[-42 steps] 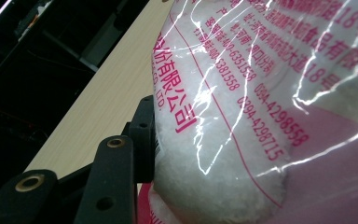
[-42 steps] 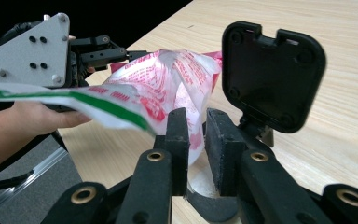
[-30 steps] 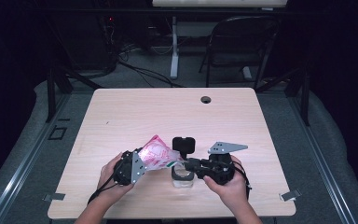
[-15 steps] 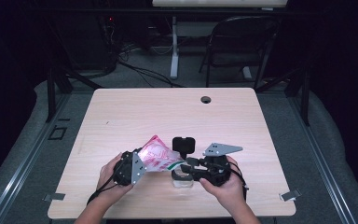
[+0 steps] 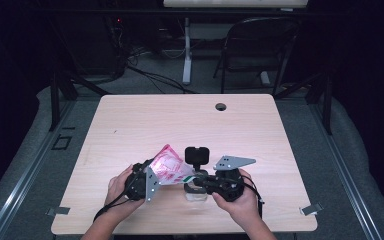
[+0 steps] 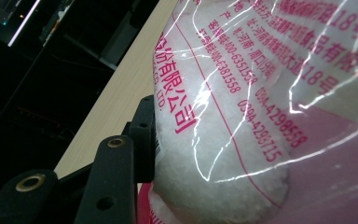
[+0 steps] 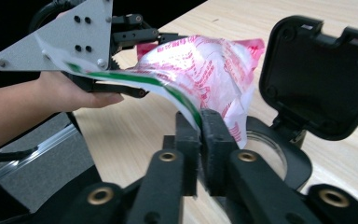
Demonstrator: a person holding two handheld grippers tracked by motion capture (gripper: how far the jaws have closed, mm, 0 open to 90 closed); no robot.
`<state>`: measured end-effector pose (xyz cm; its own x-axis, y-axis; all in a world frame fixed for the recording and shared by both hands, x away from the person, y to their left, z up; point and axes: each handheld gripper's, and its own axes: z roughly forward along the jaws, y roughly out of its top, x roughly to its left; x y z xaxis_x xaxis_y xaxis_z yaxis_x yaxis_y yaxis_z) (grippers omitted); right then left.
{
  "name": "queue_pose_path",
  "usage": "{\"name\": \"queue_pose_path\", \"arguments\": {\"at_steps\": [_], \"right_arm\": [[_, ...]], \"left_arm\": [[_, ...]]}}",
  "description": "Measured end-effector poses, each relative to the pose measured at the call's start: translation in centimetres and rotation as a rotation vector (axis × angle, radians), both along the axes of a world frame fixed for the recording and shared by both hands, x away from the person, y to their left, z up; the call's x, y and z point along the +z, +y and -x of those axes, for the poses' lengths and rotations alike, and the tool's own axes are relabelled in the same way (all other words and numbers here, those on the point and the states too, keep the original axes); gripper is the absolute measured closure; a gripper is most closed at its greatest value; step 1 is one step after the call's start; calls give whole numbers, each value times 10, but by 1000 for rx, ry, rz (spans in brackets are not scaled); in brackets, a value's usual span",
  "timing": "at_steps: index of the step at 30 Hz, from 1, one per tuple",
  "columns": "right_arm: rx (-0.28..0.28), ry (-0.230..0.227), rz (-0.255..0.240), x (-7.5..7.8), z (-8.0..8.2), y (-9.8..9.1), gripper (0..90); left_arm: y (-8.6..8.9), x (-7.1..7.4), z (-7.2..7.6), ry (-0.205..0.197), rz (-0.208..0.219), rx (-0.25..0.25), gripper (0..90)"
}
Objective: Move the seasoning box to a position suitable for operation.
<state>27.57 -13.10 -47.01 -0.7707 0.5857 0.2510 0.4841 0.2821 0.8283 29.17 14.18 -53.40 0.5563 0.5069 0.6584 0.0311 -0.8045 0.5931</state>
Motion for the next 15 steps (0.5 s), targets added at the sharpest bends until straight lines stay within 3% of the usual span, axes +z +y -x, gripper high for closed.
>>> {"name": "queue_pose_path", "arguments": {"at_steps": [15], "right_arm": [[26, 33, 11, -4, -1, 1, 900]], "left_arm": [[-3, 2, 2, -44, -16, 23, 585]]}}
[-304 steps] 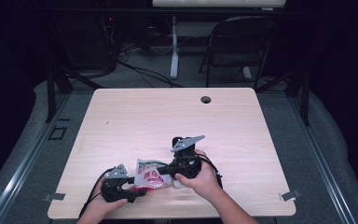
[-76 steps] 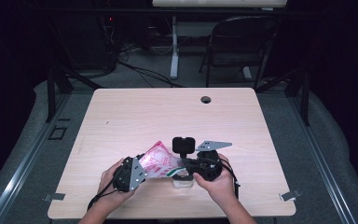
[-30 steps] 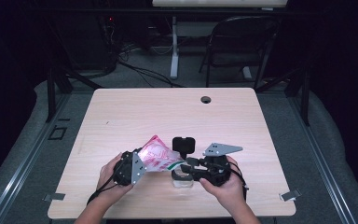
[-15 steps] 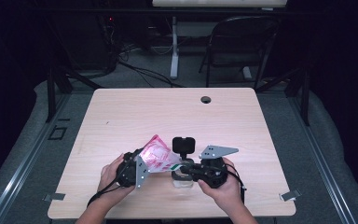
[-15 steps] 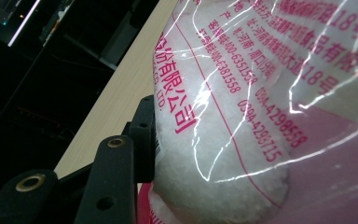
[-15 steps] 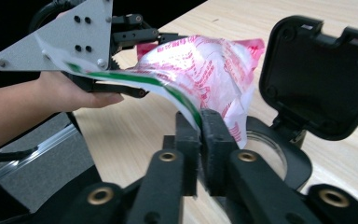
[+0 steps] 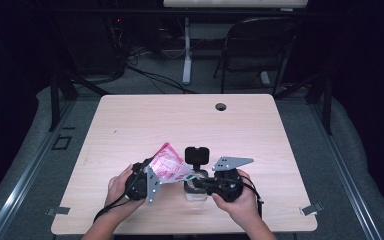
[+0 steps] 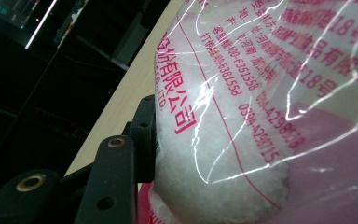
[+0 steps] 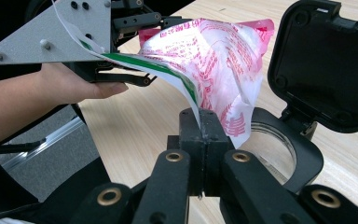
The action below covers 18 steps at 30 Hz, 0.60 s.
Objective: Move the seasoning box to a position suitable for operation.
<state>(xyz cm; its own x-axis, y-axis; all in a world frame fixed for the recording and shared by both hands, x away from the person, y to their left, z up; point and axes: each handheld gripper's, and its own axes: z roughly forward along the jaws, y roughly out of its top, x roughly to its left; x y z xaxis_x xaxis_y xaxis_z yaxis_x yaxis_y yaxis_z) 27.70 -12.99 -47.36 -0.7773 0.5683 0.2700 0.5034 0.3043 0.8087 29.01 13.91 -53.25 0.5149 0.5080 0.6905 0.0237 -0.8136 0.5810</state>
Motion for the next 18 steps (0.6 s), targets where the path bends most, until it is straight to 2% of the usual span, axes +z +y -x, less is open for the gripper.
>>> {"name": "queue_pose_path", "arguments": {"at_steps": [18], "right_arm": [[-2, 11, 4, -2, -2, -3, 900]], "left_arm": [[-3, 1, 1, -38, -24, 7, 585]]}}
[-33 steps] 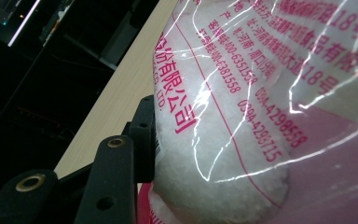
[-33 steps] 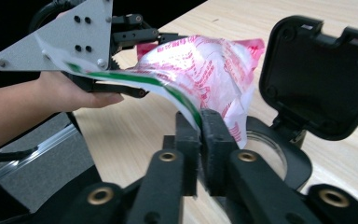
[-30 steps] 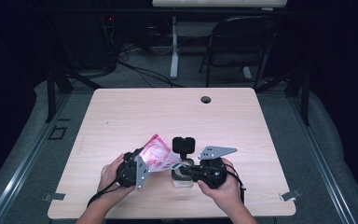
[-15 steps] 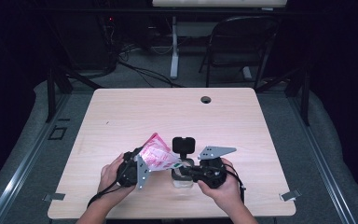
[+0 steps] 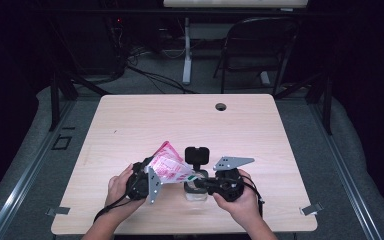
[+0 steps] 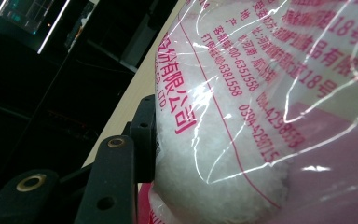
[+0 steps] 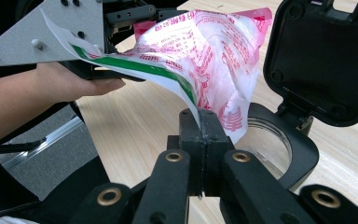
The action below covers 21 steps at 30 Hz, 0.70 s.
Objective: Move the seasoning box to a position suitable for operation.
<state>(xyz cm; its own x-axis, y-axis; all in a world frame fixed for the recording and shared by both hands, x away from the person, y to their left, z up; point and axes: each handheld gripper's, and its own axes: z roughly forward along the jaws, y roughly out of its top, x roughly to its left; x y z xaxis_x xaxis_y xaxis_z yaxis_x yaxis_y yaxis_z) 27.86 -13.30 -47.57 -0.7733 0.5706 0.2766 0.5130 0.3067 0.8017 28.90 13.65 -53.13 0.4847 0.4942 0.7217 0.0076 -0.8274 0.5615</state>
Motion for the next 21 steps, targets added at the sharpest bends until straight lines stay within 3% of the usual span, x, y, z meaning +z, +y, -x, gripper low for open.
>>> {"name": "queue_pose_path", "arguments": {"at_steps": [21], "right_arm": [[0, 10, 16, -3, -1, 0, 900]], "left_arm": [[-1, 1, 2, -51, -47, 8, 585]]}}
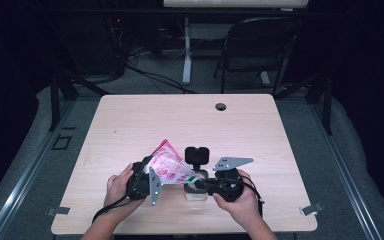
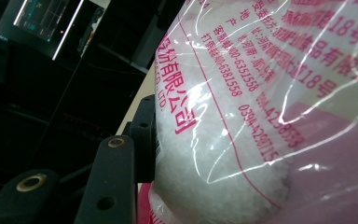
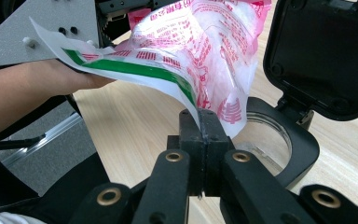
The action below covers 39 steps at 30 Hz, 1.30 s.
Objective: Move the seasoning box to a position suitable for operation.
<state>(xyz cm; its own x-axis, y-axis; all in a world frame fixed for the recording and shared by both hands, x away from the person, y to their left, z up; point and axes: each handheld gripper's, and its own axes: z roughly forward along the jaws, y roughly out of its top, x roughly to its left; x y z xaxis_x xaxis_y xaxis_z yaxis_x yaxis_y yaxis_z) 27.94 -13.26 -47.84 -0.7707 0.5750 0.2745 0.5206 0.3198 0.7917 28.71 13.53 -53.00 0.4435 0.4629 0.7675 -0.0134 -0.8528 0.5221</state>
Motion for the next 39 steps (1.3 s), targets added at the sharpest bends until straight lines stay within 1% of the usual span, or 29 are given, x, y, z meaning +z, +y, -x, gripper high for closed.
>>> {"name": "queue_pose_path", "arguments": {"at_steps": [1, 6, 9, 15, 16, 17, 20, 21, 22, 25, 26, 29, 34, 39], "right_arm": [[-1, 1, 0, 0, 0, 0, 900], [-4, 0, 0, -1, 0, -1, 900], [-10, 5, -2, -2, 0, -3, 900], [-15, 8, 0, -3, 1, -4, 900], [-15, 8, 1, -3, 1, -4, 900], [-15, 8, 0, -3, 1, -4, 900], [-19, 10, -3, -3, 1, -5, 900], [-17, 8, 1, -4, 1, -6, 900], [-17, 8, 1, -4, 1, -6, 900], [-19, 12, 1, -5, 0, -6, 900], [-24, 14, -1, -6, 0, -7, 900], [-27, 19, 1, -6, -1, -7, 900], [-33, 21, 1, -8, -1, -8, 900], [-40, 27, 3, -10, -2, -11, 900]], "left_arm": [[0, 0, 0, -10, -5, -1, 585], [-2, 1, 0, -24, -19, 0, 585], [-3, 3, 1, -43, -35, 1, 585], [-4, 3, 1, -47, -46, -1, 586], [-4, 3, 1, -54, -49, -2, 586], [-4, 4, 2, -54, -60, -1, 585], [-5, 5, 2, -67, -67, 0, 586], [-6, 5, 2, -76, -67, -3, 586], [-6, 5, 2, -76, -67, -3, 586], [-6, 4, 3, -95, -66, -1, 586], [-7, 4, 3, -103, -77, 1, 586], [-7, 5, 3, -108, -84, 1, 586], [-8, 5, 4, -129, -95, 2, 586], [-10, 5, 5, -141, -109, 1, 586]]}}
